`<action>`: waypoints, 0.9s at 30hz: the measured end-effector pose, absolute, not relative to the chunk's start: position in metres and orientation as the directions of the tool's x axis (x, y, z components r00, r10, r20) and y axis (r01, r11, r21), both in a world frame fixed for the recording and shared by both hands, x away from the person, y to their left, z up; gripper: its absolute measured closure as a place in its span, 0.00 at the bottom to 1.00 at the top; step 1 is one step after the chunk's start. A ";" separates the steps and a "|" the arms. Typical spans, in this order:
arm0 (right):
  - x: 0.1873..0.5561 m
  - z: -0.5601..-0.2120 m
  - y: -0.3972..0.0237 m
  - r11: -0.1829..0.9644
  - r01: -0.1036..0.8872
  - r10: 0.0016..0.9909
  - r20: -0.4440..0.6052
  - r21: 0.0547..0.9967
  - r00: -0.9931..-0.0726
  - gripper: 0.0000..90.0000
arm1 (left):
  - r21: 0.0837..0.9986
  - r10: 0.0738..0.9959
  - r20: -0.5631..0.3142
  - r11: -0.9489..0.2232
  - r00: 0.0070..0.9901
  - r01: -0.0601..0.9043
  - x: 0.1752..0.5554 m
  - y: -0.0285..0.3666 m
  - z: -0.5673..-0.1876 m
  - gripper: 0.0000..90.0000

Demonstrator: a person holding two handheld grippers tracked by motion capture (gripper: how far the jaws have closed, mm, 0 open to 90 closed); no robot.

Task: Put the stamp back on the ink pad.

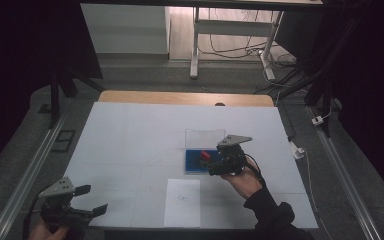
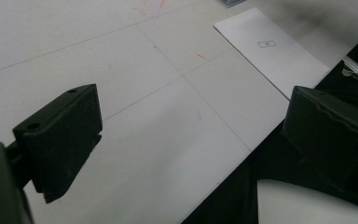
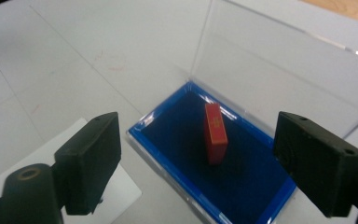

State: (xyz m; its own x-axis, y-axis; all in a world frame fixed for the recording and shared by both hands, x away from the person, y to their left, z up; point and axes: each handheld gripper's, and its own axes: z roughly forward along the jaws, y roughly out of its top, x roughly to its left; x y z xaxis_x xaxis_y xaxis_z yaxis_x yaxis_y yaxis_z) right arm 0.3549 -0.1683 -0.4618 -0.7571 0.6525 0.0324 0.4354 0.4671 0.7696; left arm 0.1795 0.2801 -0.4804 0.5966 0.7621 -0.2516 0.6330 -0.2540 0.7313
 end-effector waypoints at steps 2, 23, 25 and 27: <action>0.353 -0.462 -0.168 0.474 0.434 0.655 0.023 0.766 -0.755 0.10 | 0.732 0.762 -0.251 -0.254 0.597 0.632 0.180 0.280 -0.480 0.05; 0.315 -0.454 -0.186 0.511 0.407 0.617 0.006 0.757 -0.787 0.01 | 0.732 0.761 -0.247 -0.259 0.600 0.630 0.179 0.280 -0.480 0.05; 0.311 -0.453 -0.189 0.511 0.400 0.617 -0.001 0.761 -0.787 0.01 | 0.733 0.761 -0.247 -0.258 0.599 0.630 0.179 0.280 -0.480 0.05; 0.307 -0.452 -0.192 0.501 0.399 0.619 0.005 0.768 -0.786 0.00 | 0.732 0.762 -0.245 -0.260 0.599 0.629 0.179 0.280 -0.480 0.05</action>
State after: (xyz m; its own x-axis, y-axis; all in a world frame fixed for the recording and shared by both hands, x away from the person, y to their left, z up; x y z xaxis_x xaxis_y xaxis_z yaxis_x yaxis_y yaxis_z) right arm 0.3068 -0.1923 -0.4521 -0.7858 0.6185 0.0045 0.3989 0.5012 0.7679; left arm 0.1789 0.2797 -0.4802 0.5995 0.7621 -0.2446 0.6294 -0.2600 0.7323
